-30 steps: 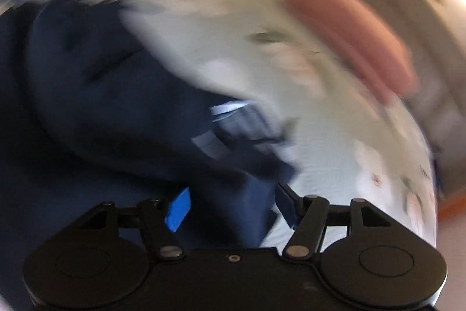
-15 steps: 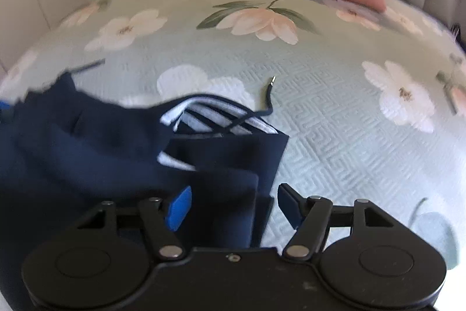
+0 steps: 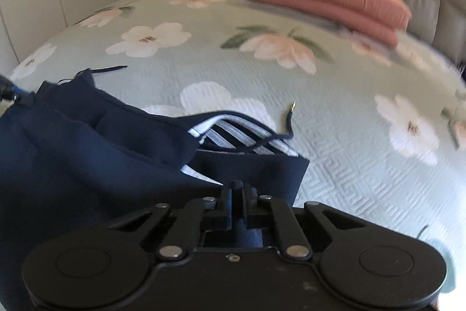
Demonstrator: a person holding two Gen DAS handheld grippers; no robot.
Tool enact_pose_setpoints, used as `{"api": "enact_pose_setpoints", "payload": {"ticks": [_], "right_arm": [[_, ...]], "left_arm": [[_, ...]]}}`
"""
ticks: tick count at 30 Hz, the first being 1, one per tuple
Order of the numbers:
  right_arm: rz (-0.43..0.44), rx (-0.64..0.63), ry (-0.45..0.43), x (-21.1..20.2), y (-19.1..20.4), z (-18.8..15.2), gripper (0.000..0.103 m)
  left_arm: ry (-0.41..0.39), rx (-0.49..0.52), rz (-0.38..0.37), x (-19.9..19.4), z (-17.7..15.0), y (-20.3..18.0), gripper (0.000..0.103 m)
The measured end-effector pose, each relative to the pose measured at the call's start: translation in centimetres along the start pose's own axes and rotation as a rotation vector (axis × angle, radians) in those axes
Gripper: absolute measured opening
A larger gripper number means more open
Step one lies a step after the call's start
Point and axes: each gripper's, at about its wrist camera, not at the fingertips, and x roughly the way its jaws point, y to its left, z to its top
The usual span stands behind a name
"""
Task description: Fold large clothes
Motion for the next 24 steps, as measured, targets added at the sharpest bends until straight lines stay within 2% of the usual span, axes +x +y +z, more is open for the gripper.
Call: {"api": "enact_pose_setpoints", "payload": {"ticks": [3,6,9,12,14,16,18,21,24], "right_arm": [[-0.118,-0.047,-0.116,-2.8,1.4,-0.1,0.007],[-0.158,-0.046,-0.18,-5.1,1.7,0.5,0.006],[-0.196,-0.059,-0.24,-6.7,1.4,1.8,0.006],[-0.233,-0.068,-0.292,-6.7,0.4,4.4,0.006],[-0.266,-0.057,-0.301,-5.0,-0.4,6.0,0.006],[-0.286,-0.042,-0.251,-1.5,-1.3,7.1,0.006],[-0.279,-0.021,-0.159,2.6,-1.8,7.1,0.006],[-0.274,-0.015,-0.007,8.3,-1.7,5.4,0.006],[-0.274,-0.031,0.087,11.5,-0.8,3.6,0.006]], "left_arm": [[-0.088,-0.044,0.0,-2.6,-0.3,-0.7,0.007],[-0.146,-0.08,-0.017,-4.8,0.1,-1.1,0.007],[-0.221,-0.047,0.003,-7.0,1.7,-2.1,0.004],[-0.293,-0.048,0.007,-8.0,4.8,-1.8,0.004],[-0.323,-0.024,0.052,-7.1,6.5,-1.6,0.005],[-0.317,-0.027,0.079,-4.8,7.6,-0.9,0.005],[-0.274,-0.037,0.131,-1.0,7.8,-0.1,0.005],[-0.168,-0.075,0.194,4.5,6.3,1.2,0.005],[-0.118,-0.142,0.235,7.0,3.9,2.7,0.005]]}}
